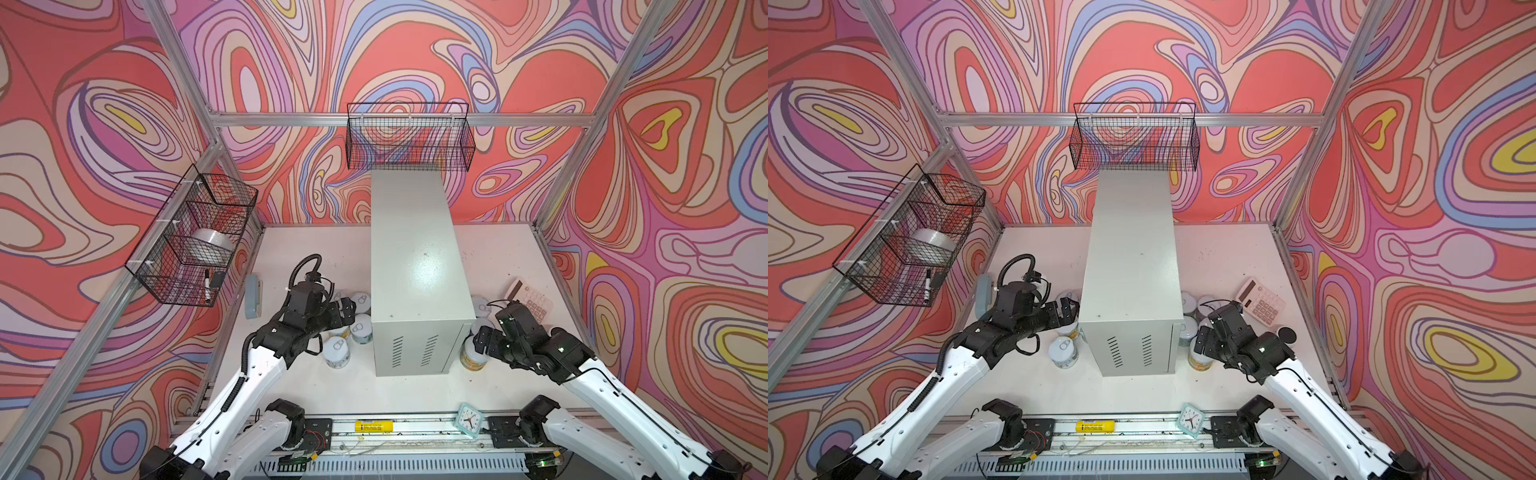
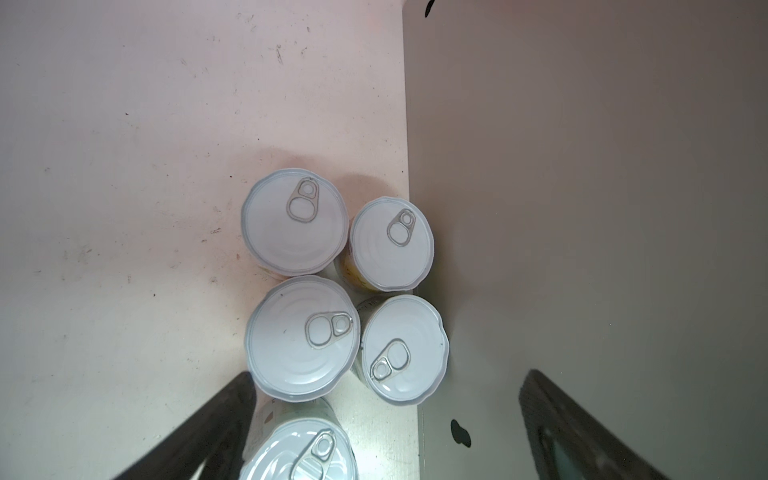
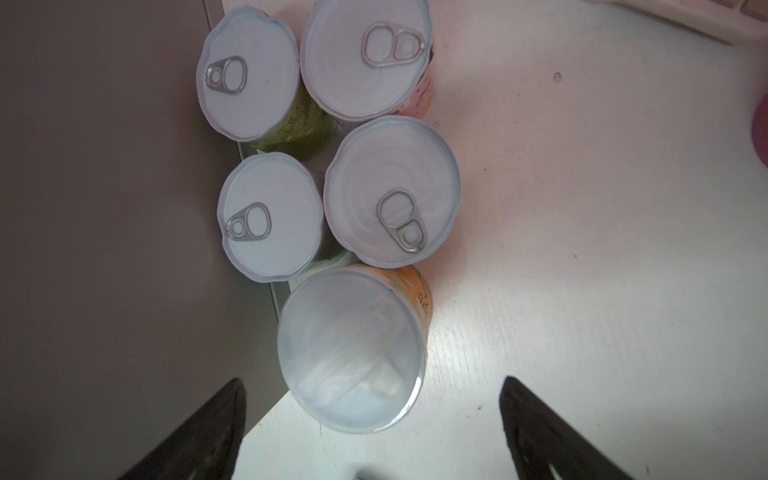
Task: Place and organize the canned foods onto the counter
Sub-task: 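Raise both arms and move both grippers over the can clusters, then lower the right gripper and close it on the large orange-labelled can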
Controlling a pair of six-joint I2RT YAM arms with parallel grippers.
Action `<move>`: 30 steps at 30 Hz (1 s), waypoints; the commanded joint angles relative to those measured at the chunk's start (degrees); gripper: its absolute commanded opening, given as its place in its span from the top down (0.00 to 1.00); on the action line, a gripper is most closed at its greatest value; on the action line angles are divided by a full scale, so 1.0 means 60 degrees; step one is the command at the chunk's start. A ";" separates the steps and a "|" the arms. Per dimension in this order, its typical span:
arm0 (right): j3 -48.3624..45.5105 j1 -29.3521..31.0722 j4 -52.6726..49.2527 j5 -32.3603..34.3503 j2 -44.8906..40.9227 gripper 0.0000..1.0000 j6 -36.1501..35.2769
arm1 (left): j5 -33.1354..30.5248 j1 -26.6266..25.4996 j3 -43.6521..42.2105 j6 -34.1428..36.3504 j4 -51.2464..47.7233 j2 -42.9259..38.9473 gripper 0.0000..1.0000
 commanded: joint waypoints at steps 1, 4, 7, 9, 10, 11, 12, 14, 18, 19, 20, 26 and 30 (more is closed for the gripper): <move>-0.0158 0.0565 0.0424 0.0593 0.0204 0.02 0.0234 | 0.0235 -0.0046 0.0346 -0.0045 0.0367 0.0121 0.00; -0.0188 0.0979 0.0559 0.0838 0.0425 0.02 0.0276 | 0.0342 -0.0038 0.0384 0.0003 0.0450 0.0180 0.00; -0.0261 0.1345 0.0653 0.1134 0.0843 0.02 0.0324 | 0.0407 -0.0042 0.0582 0.0119 0.0348 0.0283 0.00; -0.0313 0.1530 0.0735 0.1253 0.1114 0.02 0.0391 | 0.0420 -0.0035 0.0641 0.0184 0.0329 0.0309 0.00; -0.0367 0.1592 0.0767 0.1310 0.1252 0.02 0.0439 | 0.0423 -0.0035 0.0664 0.0209 0.0339 0.0331 0.00; -0.0406 0.1640 0.0767 0.1408 0.1394 0.02 0.0493 | 0.0419 -0.0047 0.0706 0.0234 0.0341 0.0356 0.00; -0.0444 0.1680 0.0806 0.1465 0.1496 0.02 0.0533 | 0.0452 -0.0046 0.0727 0.0243 0.0329 0.0386 0.00; -0.0554 0.1700 0.0944 0.1492 0.1567 0.02 0.0618 | 0.0474 -0.0036 0.0743 0.0261 0.0330 0.0423 0.00; -0.0852 0.1702 0.1138 0.1729 0.1635 0.07 0.0939 | 0.0639 -0.0033 0.0685 0.0307 0.0422 0.0492 0.01; -0.0870 0.1703 0.1287 0.1668 0.1662 0.08 0.0942 | 0.0695 -0.0027 0.0657 0.0310 0.0478 0.0531 0.01; -0.0924 0.1703 0.1428 0.1660 0.1672 0.09 0.0991 | 0.0762 -0.0042 0.0642 0.0297 0.0521 0.0565 0.01; -0.1230 0.1703 0.2030 0.1897 0.2237 0.09 0.1315 | 0.0928 -0.0033 0.0509 0.0262 0.0743 0.0686 0.02; -0.1493 0.1703 0.2326 0.2262 0.2452 0.10 0.1407 | 0.0953 -0.0033 0.0552 0.0339 0.0694 0.0697 0.02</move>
